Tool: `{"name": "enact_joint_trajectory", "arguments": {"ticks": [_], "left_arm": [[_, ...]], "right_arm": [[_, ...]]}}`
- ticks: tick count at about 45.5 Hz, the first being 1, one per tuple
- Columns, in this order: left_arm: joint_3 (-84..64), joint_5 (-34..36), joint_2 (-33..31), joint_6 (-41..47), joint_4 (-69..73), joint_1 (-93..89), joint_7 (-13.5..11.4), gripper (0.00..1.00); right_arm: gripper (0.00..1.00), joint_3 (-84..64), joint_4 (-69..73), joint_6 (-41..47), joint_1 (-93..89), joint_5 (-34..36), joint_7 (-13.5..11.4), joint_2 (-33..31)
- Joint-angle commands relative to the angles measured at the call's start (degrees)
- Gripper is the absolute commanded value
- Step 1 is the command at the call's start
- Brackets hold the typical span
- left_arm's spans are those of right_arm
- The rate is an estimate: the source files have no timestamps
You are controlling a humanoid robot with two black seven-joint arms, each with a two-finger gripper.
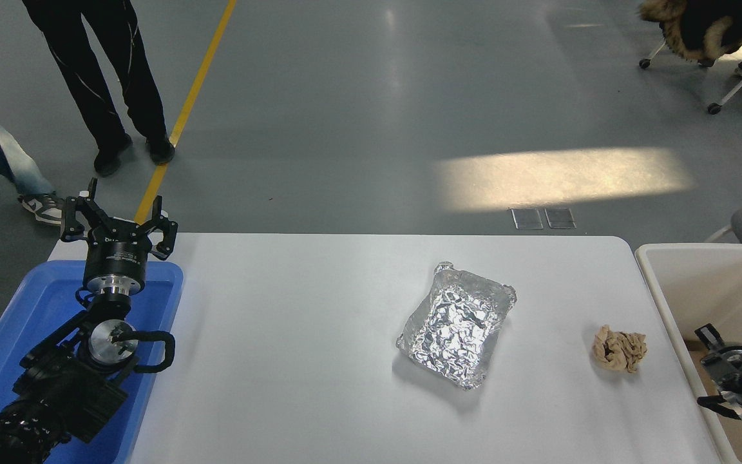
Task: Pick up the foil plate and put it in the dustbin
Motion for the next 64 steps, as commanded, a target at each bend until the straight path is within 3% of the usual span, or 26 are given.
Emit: {"name": "enact_joint_trajectory", "arguments": {"ticks": [1, 31, 38, 49, 50, 54, 58, 62, 64], "left_arm": [[0.1, -0.1, 0.0, 0.2, 0.0, -0.2, 0.3, 0.99], [0.0, -0.3, 0.0, 0.1, 0.1, 0.0, 0.1, 0.99], [0.0, 0.0, 0.0, 0.1, 0.0, 0.0, 0.1, 0.99], [0.1, 0.0, 0.0, 0.1, 0.0, -0.1, 0.1, 0.99], [0.0, 0.0, 0.0, 0.0, 0.0, -0.1, 0.1, 0.99], [0.1, 0.0, 0.0, 0.0, 0.0, -0.1, 0.1, 0.99], [0.1, 0.0, 0.1, 0.1, 0.0, 0.0, 0.1, 0.99], [0.0, 0.0, 0.0, 0.1, 0.0, 0.0, 0.2, 0.99], [0.0, 0.0, 0.1, 0.1, 0.0, 0.0, 0.1, 0.99]], "right_arm": [[0.00, 0.7, -1.0, -0.1, -1.4, -0.9, -0.2, 0.3], [0.00, 0.4, 1.9, 1.7, 4.8, -1.2, -0.1, -1.5], [0.00, 0.3, 18.4, 3.3, 15.7, -2.3, 0.5, -9.5], [0.00, -1.8, 49.8, 2.9, 39.0, -11.2, 0.1, -22.0], [0.06, -2.9, 52.0, 2.9, 41.1, -11.2, 0.0, -22.7], [0.56, -9.2, 59.3, 2.8, 51.1, -11.2, 0.0, -23.0], [0.67, -14.4, 65.9, 3.3, 60.0, -11.3, 0.0, -22.4], [0.92, -17.9, 72.3, 3.5, 68.0, -11.3, 0.0, -21.3], [0.99, -19.6, 75.8, 4.1, 72.1, -11.4, 0.0, -20.6]]}}
